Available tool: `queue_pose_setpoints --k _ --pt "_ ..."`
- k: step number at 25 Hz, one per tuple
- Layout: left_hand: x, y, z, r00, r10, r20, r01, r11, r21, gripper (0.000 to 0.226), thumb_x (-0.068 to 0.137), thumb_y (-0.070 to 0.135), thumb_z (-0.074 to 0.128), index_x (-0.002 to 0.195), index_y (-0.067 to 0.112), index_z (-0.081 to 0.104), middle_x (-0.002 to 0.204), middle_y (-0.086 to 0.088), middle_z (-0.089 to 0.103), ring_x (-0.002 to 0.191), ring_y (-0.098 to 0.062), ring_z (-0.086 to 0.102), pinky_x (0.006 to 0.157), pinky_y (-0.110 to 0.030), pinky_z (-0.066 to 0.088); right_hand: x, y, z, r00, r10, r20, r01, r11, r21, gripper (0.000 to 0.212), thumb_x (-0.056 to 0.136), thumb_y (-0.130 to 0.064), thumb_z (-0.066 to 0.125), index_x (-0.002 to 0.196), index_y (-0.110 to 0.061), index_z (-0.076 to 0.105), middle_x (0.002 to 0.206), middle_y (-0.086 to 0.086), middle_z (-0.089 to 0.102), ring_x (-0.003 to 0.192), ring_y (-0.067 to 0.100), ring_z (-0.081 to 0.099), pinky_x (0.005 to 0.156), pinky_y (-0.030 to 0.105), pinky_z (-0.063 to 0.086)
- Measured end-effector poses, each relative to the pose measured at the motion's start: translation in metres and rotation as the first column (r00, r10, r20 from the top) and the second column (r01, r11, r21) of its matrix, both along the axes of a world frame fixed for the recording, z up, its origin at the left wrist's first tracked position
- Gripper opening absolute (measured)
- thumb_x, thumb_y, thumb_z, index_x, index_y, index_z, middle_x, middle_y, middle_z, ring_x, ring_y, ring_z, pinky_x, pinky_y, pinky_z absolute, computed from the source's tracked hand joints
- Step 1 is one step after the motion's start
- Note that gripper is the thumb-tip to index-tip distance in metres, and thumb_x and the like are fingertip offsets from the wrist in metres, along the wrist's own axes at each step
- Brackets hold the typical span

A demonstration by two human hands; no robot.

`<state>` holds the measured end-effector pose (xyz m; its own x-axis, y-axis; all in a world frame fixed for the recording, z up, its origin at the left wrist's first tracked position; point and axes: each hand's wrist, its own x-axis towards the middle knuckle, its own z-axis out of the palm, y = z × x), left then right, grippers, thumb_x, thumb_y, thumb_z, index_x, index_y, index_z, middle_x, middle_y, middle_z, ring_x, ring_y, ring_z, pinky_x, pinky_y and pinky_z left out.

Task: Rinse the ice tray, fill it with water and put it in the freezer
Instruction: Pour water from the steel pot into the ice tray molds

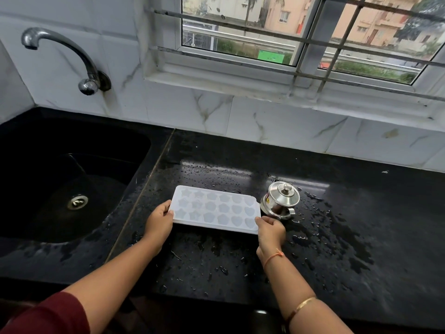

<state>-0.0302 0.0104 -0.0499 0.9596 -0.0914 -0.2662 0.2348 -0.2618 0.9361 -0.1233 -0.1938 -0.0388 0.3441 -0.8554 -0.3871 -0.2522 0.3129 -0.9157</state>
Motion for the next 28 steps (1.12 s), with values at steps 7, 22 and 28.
queue_pose_setpoints --k 7,22,28 --pt "0.011 -0.008 0.006 0.981 0.082 -0.178 -0.1 0.99 -0.096 0.05 0.088 -0.008 0.035 0.134 0.007 0.046 0.126 -0.008 0.058 0.109 -0.025 0.058 0.094 -0.036 0.048 0.001 0.0 0.002 0.996 0.08 -0.046 -0.084 0.992 -0.091 0.037 0.083 0.004 0.061 0.119 0.006 0.058 0.121 0.019 0.063 0.107 0.029 0.06 0.088 0.029 0.045" --pt "0.006 -0.008 0.007 0.992 0.061 -0.109 -0.065 0.997 -0.039 0.042 0.095 0.0 0.037 0.136 0.006 0.044 0.136 -0.01 0.052 0.121 -0.025 0.051 0.094 -0.029 0.04 -0.003 0.003 0.013 0.98 0.159 -0.12 -0.174 0.975 -0.137 0.024 0.086 0.009 0.053 0.108 0.017 0.06 0.117 0.028 0.062 0.114 0.04 0.056 0.098 0.043 0.044" --pt "0.003 -0.009 0.007 0.996 0.046 -0.076 -0.047 0.999 -0.005 0.042 0.096 0.003 0.036 0.137 0.008 0.042 0.137 -0.006 0.051 0.123 -0.023 0.049 0.099 -0.03 0.039 0.0 0.002 0.011 0.967 0.202 -0.154 -0.222 0.967 -0.128 0.02 0.083 0.01 0.051 0.098 0.017 0.061 0.111 0.03 0.064 0.107 0.044 0.059 0.092 0.049 0.048"
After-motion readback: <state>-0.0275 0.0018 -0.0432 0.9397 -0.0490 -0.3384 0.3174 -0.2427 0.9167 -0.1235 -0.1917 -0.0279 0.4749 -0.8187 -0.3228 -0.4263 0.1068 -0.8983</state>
